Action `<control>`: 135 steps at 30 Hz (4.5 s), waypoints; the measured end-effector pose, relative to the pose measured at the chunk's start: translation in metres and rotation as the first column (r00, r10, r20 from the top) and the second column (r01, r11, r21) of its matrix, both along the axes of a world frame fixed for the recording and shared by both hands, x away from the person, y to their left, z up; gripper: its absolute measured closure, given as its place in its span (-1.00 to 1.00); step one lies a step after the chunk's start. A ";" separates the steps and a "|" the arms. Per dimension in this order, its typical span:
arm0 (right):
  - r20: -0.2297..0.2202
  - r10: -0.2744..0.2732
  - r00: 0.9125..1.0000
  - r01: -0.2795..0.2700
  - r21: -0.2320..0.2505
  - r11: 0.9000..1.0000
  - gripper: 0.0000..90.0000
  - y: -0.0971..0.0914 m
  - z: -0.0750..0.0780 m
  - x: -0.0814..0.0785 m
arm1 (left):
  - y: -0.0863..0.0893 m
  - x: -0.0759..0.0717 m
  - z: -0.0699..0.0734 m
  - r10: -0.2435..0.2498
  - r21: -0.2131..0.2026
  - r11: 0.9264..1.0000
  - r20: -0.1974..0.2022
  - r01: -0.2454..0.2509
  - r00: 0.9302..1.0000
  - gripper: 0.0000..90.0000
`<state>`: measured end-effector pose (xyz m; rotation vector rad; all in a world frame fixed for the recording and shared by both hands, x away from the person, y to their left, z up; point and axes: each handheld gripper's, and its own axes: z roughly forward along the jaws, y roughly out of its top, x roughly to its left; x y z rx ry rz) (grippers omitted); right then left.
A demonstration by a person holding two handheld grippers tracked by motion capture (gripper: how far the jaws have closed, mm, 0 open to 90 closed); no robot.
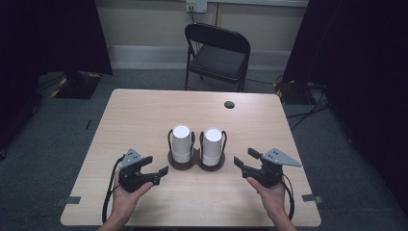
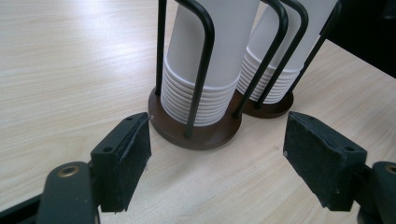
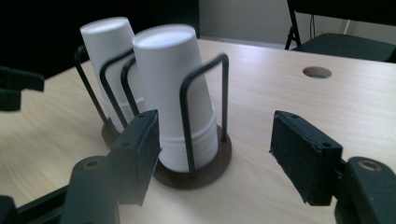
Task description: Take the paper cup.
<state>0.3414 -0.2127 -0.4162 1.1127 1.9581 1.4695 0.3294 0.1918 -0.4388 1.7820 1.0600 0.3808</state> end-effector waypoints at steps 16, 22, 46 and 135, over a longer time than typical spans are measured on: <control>-0.020 0.074 0.997 -0.075 -0.006 0.997 -0.27 0.019 0.042 0.032 | -0.001 -0.003 0.003 -0.017 -0.006 1.000 0.031 0.017 0.999 -0.48; -0.009 0.109 0.994 -0.109 0.010 0.994 -0.29 0.033 0.047 0.045 | -0.003 -0.004 0.003 -0.026 0.004 1.000 0.030 0.026 0.999 -0.48; -0.017 0.182 0.983 -0.183 -0.057 0.982 -0.48 0.076 0.022 0.080 | -0.004 -0.007 0.004 -0.032 0.017 0.999 0.036 0.031 0.999 -0.47; 0.071 0.134 0.988 -0.135 0.007 0.991 -0.26 0.069 0.039 0.077 | -0.005 -0.007 0.003 -0.033 0.016 0.999 0.028 0.033 0.999 -0.46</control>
